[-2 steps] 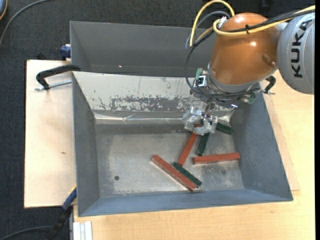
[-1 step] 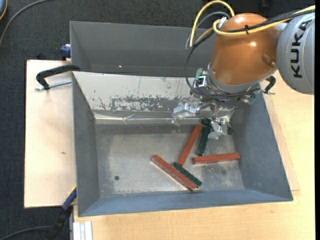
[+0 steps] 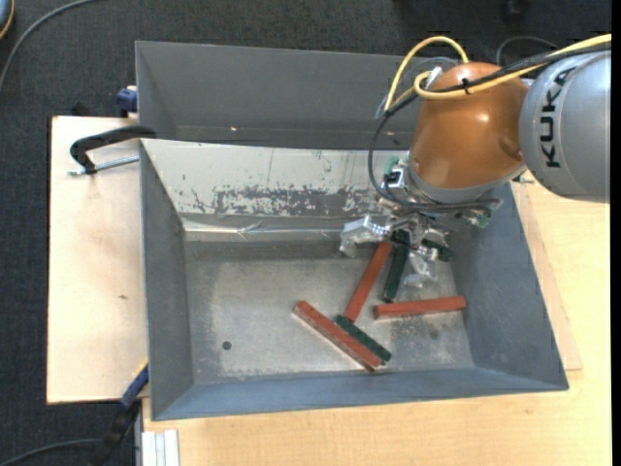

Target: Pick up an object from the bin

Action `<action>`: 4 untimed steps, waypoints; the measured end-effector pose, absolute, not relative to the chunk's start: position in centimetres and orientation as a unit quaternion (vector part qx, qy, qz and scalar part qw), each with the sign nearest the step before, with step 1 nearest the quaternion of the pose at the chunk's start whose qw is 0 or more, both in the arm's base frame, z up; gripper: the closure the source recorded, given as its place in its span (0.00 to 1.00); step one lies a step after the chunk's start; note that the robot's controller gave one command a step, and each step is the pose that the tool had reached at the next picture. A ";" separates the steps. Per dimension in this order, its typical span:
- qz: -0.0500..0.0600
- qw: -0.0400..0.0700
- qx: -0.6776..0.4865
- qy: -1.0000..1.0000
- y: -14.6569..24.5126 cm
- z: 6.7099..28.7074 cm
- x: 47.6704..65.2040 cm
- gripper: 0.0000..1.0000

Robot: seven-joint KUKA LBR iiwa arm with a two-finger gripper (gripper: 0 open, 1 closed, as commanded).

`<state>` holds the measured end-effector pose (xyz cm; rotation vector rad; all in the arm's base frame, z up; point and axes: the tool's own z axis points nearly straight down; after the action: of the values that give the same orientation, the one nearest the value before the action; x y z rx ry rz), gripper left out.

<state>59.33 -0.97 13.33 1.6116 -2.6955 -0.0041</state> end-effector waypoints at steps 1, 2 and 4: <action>-0.001 0.000 0.583 -0.813 -0.4 7.1 60.2 0.00; 0.001 -0.003 0.583 -0.813 -0.4 7.5 60.4 1.00; 0.000 -0.003 0.584 -0.812 3.4 20.1 58.4 0.00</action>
Offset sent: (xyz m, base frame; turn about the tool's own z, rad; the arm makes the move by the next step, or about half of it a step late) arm 0.0082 0.0048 -0.0633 -0.1705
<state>58.39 3.42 20.09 1.8388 -2.5545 -0.0002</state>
